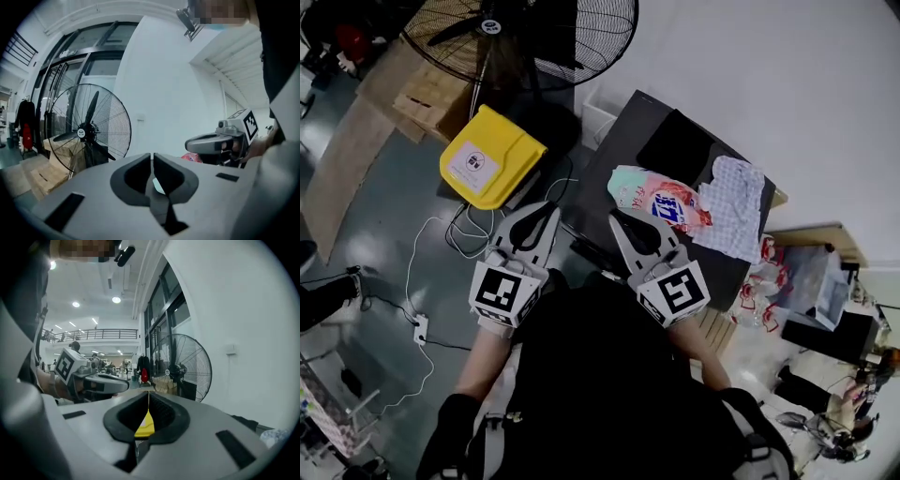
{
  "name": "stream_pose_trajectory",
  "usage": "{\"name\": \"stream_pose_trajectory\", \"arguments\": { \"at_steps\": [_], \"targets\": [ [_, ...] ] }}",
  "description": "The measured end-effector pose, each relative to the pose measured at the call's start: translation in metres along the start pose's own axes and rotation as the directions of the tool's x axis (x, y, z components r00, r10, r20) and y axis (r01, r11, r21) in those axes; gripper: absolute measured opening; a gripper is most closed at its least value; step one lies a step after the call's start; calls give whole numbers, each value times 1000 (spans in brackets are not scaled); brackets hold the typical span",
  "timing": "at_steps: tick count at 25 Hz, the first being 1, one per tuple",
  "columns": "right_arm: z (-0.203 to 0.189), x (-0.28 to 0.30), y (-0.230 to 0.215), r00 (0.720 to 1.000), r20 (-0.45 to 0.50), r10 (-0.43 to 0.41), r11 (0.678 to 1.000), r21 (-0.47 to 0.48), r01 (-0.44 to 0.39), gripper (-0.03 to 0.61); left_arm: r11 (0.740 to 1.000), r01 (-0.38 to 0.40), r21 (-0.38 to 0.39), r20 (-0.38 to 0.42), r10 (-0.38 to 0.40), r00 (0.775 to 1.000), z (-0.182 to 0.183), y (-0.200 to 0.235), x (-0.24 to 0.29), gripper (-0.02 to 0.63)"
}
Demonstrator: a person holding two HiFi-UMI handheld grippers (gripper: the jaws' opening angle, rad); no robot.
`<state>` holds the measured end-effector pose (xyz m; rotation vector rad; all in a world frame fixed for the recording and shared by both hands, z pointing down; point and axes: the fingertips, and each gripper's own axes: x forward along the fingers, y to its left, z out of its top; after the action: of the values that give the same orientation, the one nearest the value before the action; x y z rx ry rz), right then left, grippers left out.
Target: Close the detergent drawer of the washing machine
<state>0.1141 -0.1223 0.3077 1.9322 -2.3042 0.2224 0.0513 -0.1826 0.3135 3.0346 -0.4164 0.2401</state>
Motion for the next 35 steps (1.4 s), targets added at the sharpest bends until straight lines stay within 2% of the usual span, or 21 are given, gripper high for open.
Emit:
{"name": "stream_pose_trajectory", "arguments": {
  "at_steps": [4,8,11,19,35],
  "targets": [
    [25,-10,1,996,75,38,999,-19,-37,17,998,-61,8,33,60,998,19,-4,-6,12],
    [29,-17,2,993,102,54,997,-57,-48,17,993,-117,-4,59,117,991,25,-8,-13,11],
    [22,-18,0,994,91,66,996,-73,-60,17,992,-118,-47,70,121,990,23,-12,-15,11],
    [16,-16,-3,992,79,100,994,-53,-96,17,988,-118,-99,89,127,988,15,-16,-20,11],
    [-7,-9,3,992,21,121,993,-4,-121,15,981,-149,-127,46,156,987,-5,-10,-28,11]
  ]
}}
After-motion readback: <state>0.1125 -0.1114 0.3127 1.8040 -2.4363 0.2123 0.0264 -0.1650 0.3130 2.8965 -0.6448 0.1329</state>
